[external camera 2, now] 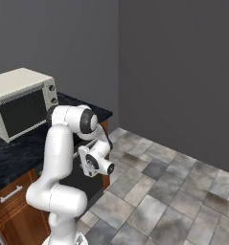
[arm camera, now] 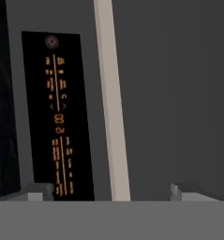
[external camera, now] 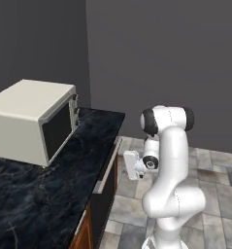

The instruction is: Open the dishwasher door and pull out the top rack.

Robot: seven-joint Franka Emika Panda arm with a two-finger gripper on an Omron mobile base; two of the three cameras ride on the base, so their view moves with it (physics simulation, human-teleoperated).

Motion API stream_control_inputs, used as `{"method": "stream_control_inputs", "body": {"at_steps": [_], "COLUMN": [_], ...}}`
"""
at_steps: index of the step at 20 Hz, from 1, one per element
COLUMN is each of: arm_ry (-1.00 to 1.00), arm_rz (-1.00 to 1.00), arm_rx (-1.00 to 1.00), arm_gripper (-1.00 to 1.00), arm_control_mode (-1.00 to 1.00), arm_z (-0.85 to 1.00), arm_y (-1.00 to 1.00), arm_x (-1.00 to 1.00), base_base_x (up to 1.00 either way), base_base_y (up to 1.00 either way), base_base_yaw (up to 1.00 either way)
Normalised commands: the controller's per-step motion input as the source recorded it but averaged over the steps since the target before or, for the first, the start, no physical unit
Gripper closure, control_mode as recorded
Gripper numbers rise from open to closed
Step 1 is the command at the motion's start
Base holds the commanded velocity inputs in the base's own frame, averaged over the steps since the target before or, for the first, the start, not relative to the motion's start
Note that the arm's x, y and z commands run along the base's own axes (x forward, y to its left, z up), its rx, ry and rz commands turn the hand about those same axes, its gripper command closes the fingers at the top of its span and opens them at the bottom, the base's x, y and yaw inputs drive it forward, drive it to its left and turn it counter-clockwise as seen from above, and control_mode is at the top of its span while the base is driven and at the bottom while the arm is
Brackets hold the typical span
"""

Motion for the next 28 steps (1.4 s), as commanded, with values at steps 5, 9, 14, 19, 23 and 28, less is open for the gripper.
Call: {"method": "stream_control_inputs", "body": {"at_steps": [5, 9, 14, 19, 23, 28], "arm_ry": [0.00, 0.00, 0.00, -0.01, -0.04, -0.04], "arm_rz": [-0.01, -0.01, -0.01, -0.01, -0.01, -0.01], "arm_rx": [0.00, 0.00, 0.00, 0.00, 0.00, 0.00], "arm_gripper": [-1.00, -1.00, -1.00, -1.00, -1.00, -1.00], "arm_control_mode": [-1.00, -1.00, -1.00, -1.00, -1.00, -1.00], "arm_z": [-0.26, -0.24, -0.23, -0.17, -0.10, -0.12], "arm_y": [0.22, 0.23, 0.21, 0.21, 0.23, 0.24], "arm_x": [0.26, 0.26, 0.23, 0.18, 0.11, 0.10], "base_base_x": [0.00, 0.00, 0.00, 0.00, 0.00, 0.00], "base_base_y": [0.00, 0.00, 0.00, 0.00, 0.00, 0.00], "base_base_yaw": [0.00, 0.00, 0.00, 0.00, 0.00, 0.00]}}
